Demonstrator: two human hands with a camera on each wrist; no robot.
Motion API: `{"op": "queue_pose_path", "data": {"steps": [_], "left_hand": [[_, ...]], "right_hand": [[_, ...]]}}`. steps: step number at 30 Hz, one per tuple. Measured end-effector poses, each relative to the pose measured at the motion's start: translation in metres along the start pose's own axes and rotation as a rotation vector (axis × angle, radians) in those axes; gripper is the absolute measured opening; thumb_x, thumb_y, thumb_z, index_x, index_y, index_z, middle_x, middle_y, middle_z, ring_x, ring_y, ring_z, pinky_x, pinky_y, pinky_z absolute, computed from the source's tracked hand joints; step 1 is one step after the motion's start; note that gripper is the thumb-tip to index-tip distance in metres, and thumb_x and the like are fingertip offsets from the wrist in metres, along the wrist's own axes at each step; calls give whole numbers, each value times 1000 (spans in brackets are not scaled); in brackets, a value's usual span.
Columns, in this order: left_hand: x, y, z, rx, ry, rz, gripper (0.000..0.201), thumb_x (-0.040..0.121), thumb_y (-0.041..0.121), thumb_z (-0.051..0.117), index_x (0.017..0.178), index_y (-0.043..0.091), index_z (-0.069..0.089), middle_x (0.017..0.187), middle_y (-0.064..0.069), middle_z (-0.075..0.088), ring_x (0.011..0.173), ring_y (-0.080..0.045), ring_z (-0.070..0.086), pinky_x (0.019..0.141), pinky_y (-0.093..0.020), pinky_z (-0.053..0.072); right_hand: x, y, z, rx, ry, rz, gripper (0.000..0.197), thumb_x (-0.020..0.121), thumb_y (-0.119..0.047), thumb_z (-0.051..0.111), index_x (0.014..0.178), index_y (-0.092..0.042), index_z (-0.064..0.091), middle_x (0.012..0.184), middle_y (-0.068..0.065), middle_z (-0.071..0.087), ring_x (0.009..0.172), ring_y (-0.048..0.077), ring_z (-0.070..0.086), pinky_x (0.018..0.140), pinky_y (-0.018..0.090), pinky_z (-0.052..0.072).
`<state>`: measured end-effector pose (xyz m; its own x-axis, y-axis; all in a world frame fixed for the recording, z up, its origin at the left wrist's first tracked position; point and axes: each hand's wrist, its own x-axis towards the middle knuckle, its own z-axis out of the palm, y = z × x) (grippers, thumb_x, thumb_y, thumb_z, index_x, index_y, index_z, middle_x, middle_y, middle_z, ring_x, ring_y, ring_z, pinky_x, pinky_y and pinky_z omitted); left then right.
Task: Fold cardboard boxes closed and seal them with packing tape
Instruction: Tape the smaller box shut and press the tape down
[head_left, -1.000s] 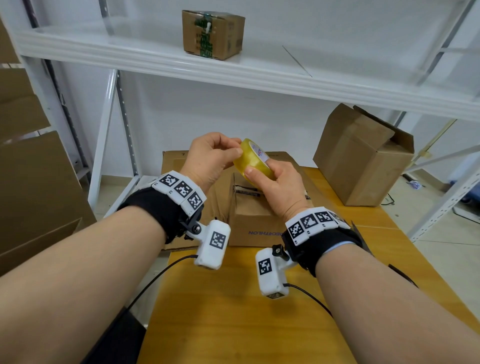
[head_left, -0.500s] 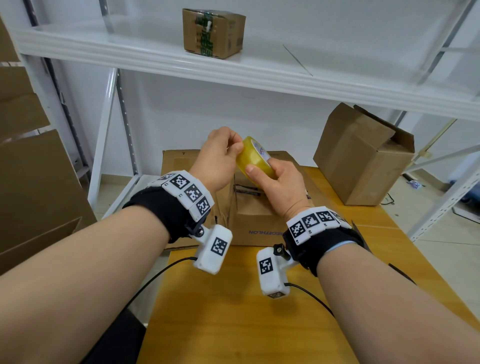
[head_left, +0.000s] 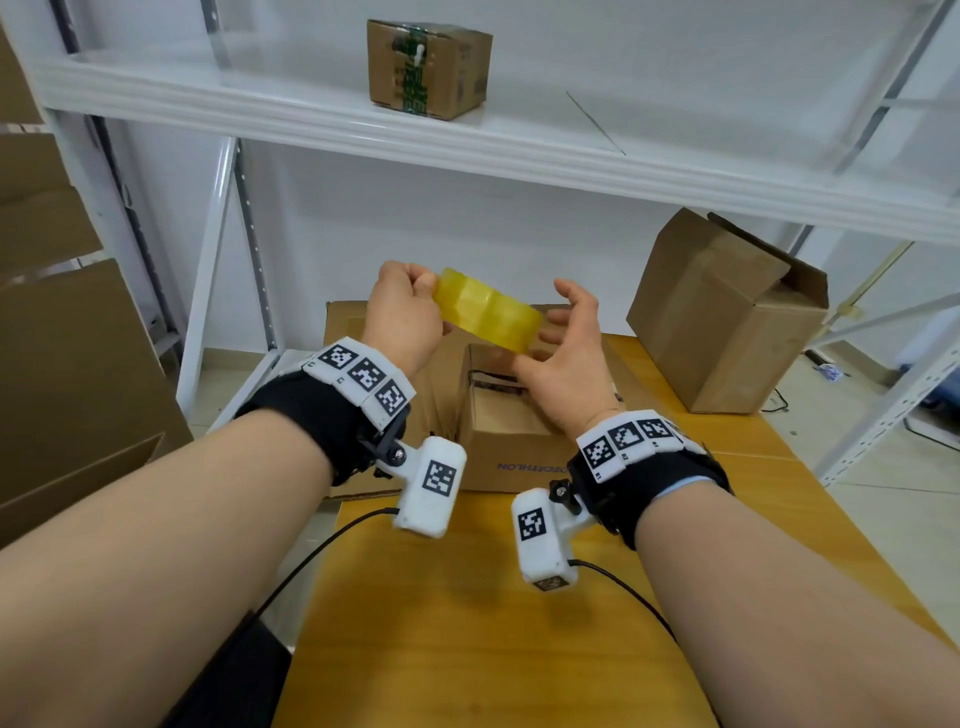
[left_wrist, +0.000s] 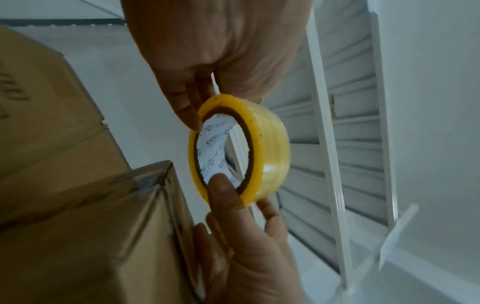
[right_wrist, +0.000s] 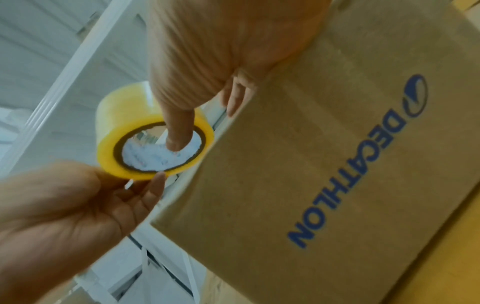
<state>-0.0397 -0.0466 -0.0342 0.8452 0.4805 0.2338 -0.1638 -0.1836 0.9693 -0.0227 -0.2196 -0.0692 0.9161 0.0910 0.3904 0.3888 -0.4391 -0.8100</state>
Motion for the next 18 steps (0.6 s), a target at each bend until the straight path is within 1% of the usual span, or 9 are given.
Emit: {"op": "queue_pose_path", "data": {"steps": [2,4,6,8,11,12,14,16,18], "left_hand": [[2,-2,0,-174,2,-132,15,105,17,39,109,10,50,117,-12,56,77,-13,61,78,-40,61],[3,-4,1,-320,-18,-231,20,105,17,38,113,8,53,118,-13,58,87,-19,64,70,-35,61],[3,-5,1,-435,-53,-309,25,105,14,36,117,3,55,112,-14,62,94,-24,65,63,-31,59],[2,-7,-1,-525,-83,-374,26,104,9,35,117,1,56,102,-14,64,89,-24,66,62,-33,59],[-2,-11,-6,-627,-129,-460,25,100,1,38,106,4,62,88,-10,69,80,-23,68,63,-35,60],[-3,-14,-8,-643,-145,-487,26,99,0,39,102,5,64,86,-9,70,80,-23,68,64,-35,60],[-5,-22,-13,-671,-158,-544,29,100,1,38,101,9,66,91,-9,71,85,-23,68,67,-38,60],[-6,-30,-16,-708,-167,-603,31,100,1,37,106,11,66,100,-9,70,90,-23,67,70,-41,60],[-7,-36,-19,-758,-194,-651,31,100,1,38,116,11,63,106,-9,68,91,-23,67,65,-41,60]], "right_hand": [[3,-1,-1,56,-1,79,79,77,-40,84,140,-30,37,118,-6,61,107,9,62,90,30,54],[4,-4,-2,66,-27,130,59,82,-43,79,130,-24,52,107,-8,67,101,10,66,81,25,54],[5,-7,0,75,-71,162,42,87,-42,74,121,-20,61,105,-5,69,99,13,67,80,28,55],[9,-12,4,93,-104,214,33,89,-38,72,116,-19,65,103,-1,71,96,18,66,84,36,56],[18,-21,11,93,-134,261,29,85,-34,71,110,-19,67,102,3,71,93,22,65,89,43,55],[20,-24,14,102,-140,270,33,81,-36,72,110,-19,67,103,4,71,94,23,65,92,45,55],[21,-28,21,116,-145,276,45,72,-40,72,112,-22,64,106,3,71,99,23,67,94,48,55],[21,-28,25,120,-150,262,51,72,-43,74,117,-25,59,109,1,70,99,22,68,91,45,56],[23,-26,27,132,-162,241,42,84,-38,72,120,-21,57,105,1,69,91,18,67,79,36,56]]}}
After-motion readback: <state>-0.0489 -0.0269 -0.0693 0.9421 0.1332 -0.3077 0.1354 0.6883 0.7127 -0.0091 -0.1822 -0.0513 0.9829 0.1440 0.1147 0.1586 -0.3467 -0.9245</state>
